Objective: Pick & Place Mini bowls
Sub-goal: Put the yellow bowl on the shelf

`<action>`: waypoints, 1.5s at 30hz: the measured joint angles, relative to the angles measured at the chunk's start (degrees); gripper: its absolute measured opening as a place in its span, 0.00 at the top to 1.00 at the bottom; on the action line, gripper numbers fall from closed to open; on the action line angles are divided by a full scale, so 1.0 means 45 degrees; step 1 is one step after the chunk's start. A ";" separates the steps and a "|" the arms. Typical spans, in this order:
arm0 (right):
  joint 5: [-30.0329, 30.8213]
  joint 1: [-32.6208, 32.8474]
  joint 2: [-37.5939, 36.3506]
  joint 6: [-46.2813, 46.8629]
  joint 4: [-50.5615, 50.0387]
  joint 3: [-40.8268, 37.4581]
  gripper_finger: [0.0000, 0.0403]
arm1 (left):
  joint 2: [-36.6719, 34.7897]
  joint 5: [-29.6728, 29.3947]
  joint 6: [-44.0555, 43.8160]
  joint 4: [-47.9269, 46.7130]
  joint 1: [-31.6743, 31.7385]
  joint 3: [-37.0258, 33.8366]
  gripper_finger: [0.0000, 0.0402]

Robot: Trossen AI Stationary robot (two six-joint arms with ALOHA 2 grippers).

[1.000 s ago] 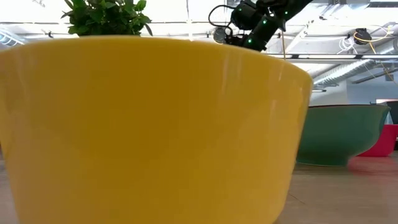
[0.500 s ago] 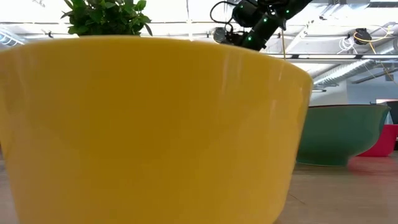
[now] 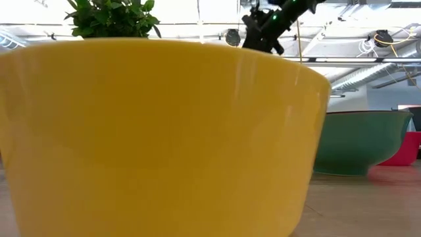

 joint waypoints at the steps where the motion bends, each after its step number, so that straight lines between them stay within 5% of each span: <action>1: -0.0011 0.0000 -0.0123 0.0000 0.0024 0.0000 0.59 | 0.0119 0.0000 -0.0116 -0.0788 -0.0033 0.0364 0.47; 11: 0.0027 0.0000 -0.0938 0.0725 -0.0043 0.0000 0.59 | 0.2152 0.0632 -0.4197 -1.1711 -0.0025 0.4599 0.47; 18: 0.0029 0.0080 -0.0942 0.1589 0.0055 0.0000 0.59 | 0.3349 0.4703 -0.6864 -1.6511 0.0118 0.5555 0.47; 24: 0.0032 0.0427 -0.0932 0.2056 0.0061 -0.0005 0.59 | 0.3468 0.7369 -0.8340 -1.8497 0.0247 0.5564 0.47; 33: 0.0037 0.1180 -0.0932 0.1548 0.0058 -0.0005 0.59 | 0.3897 0.6332 -0.9801 -1.9759 -0.0270 0.5575 0.47; 45: 0.0003 0.1501 -0.0937 0.0575 -0.1459 -0.0005 0.59 | 0.7195 0.6327 -1.1799 -2.1247 -0.1808 0.5565 0.47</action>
